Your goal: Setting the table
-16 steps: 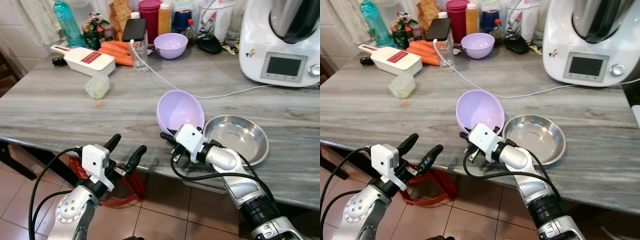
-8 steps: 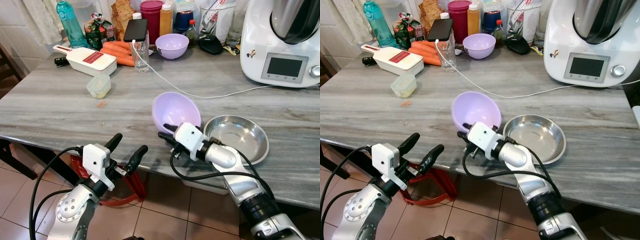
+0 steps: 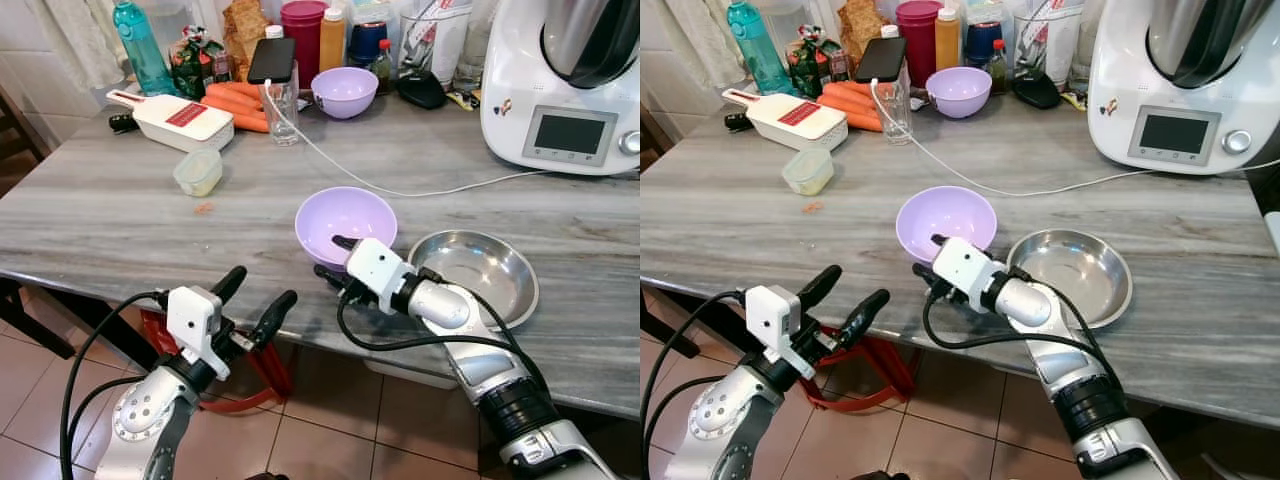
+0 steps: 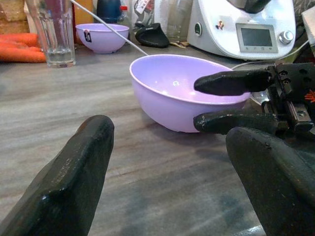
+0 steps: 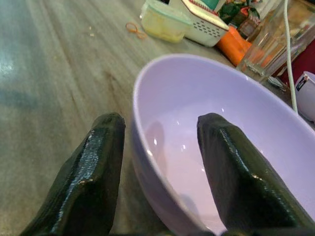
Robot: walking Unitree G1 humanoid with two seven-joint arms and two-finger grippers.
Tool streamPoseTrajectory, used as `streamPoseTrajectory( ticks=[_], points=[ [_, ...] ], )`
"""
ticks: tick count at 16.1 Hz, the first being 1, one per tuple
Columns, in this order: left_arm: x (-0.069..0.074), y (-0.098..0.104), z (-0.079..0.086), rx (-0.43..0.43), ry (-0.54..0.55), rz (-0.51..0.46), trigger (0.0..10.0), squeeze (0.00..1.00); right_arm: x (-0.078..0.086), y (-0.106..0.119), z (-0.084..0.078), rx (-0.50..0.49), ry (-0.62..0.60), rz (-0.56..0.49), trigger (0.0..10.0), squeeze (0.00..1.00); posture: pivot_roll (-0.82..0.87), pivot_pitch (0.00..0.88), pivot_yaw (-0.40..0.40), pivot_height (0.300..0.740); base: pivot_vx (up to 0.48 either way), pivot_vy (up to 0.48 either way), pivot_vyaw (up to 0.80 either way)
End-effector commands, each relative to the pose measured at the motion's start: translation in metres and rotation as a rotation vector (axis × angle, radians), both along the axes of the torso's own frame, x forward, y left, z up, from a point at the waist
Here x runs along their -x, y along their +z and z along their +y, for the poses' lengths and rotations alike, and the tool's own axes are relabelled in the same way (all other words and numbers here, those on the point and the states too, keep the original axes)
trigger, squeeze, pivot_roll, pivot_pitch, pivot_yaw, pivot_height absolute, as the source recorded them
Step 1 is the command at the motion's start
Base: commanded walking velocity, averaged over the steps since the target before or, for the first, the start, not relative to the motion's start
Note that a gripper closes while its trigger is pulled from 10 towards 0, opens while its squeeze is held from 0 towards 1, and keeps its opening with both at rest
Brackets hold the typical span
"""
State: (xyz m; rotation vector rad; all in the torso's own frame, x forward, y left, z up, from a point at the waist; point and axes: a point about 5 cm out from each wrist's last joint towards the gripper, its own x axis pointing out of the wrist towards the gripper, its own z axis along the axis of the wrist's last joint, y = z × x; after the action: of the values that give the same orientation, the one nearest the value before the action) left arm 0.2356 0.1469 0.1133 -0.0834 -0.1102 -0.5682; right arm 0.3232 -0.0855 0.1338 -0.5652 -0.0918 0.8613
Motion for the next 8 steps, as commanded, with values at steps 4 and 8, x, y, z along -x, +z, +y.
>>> streamPoseTrajectory(
  ticks=[4,8],
  points=[
    [-0.001,-0.001,0.001,-0.002,0.007,0.009,10.0,0.00,-0.001,0.018,0.008,-0.018,0.015,-0.051,10.0,1.00,-0.07,0.109,0.085,0.740,0.000,0.000,0.00],
    [-0.002,0.001,0.001,0.001,0.011,0.003,10.0,0.00,0.001,0.034,0.009,-0.121,-0.021,-0.101,10.0,1.00,-0.07,0.107,0.083,0.740,0.000,0.000,0.00]
  ],
)
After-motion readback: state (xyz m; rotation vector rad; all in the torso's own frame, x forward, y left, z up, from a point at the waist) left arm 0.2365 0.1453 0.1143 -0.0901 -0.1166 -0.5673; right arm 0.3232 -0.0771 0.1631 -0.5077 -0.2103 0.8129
